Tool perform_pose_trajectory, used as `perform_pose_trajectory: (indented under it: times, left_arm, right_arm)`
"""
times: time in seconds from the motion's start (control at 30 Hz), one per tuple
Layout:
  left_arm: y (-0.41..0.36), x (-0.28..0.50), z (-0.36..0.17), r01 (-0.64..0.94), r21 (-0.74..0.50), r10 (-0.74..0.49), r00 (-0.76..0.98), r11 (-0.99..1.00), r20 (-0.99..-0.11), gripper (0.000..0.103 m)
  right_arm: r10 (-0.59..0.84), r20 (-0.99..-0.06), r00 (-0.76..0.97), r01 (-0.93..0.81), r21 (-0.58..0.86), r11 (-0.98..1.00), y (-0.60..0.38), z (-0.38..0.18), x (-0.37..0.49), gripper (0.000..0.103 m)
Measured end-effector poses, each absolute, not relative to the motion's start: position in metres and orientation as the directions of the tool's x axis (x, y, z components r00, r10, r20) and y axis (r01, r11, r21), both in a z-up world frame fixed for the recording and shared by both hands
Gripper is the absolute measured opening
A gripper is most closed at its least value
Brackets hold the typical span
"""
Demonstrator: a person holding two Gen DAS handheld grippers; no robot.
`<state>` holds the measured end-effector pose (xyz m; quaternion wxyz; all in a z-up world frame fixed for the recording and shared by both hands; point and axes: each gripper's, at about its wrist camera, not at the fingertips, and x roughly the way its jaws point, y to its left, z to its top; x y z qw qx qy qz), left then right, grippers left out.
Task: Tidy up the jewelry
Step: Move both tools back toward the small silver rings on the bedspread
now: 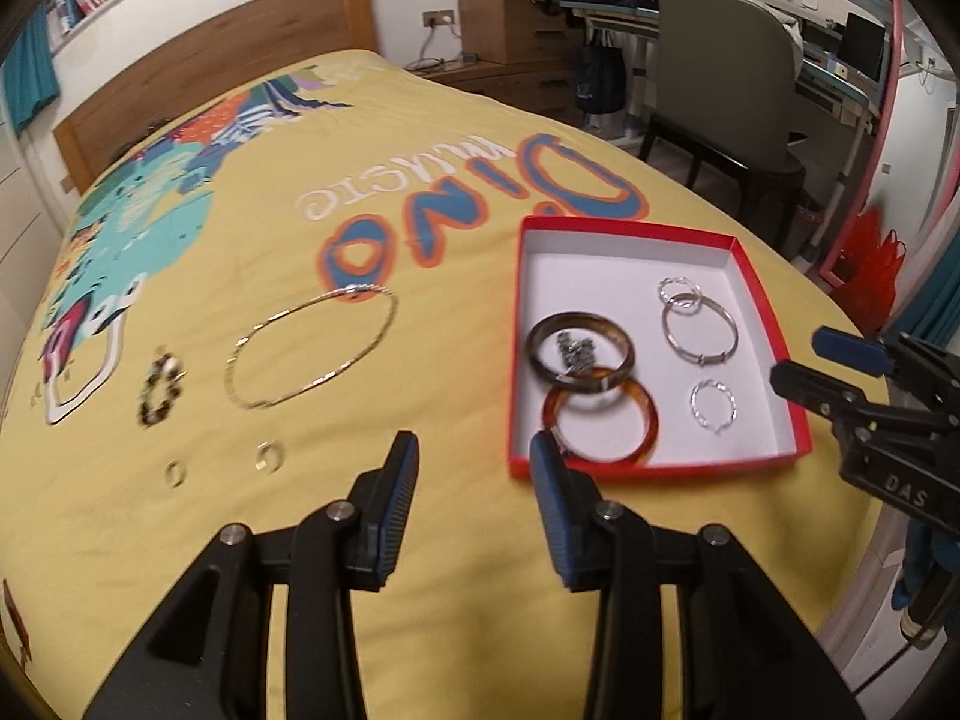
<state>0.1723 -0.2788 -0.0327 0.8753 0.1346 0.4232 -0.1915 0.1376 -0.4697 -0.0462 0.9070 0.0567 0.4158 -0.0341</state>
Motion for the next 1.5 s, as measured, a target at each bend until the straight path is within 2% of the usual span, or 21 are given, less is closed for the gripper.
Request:
perform_pose_trajectory:
  times: [0.37,0.97,1.5]
  left_arm:
    - [-0.225,0.131,-0.007,0.409,0.075,-0.213,0.614,0.91,-0.76,0.037]
    - [-0.147,0.088,0.012,0.318,0.081,-0.169,0.683,0.945,-0.711,0.037]
    - [-0.104,0.087,0.0,0.253,0.102,-0.097,0.667,0.962,-0.739,0.037]
  right_arm:
    - [0.023,-0.739,0.674,0.11,0.131,0.985,-0.427,-0.026,0.089,0.056]
    - [0.09,-0.714,0.694,0.023,0.146,0.989,-0.35,0.0,0.058,0.056]
    - [0.154,-0.724,0.672,-0.076,0.14,0.987,-0.297,-0.003,0.057,0.056]
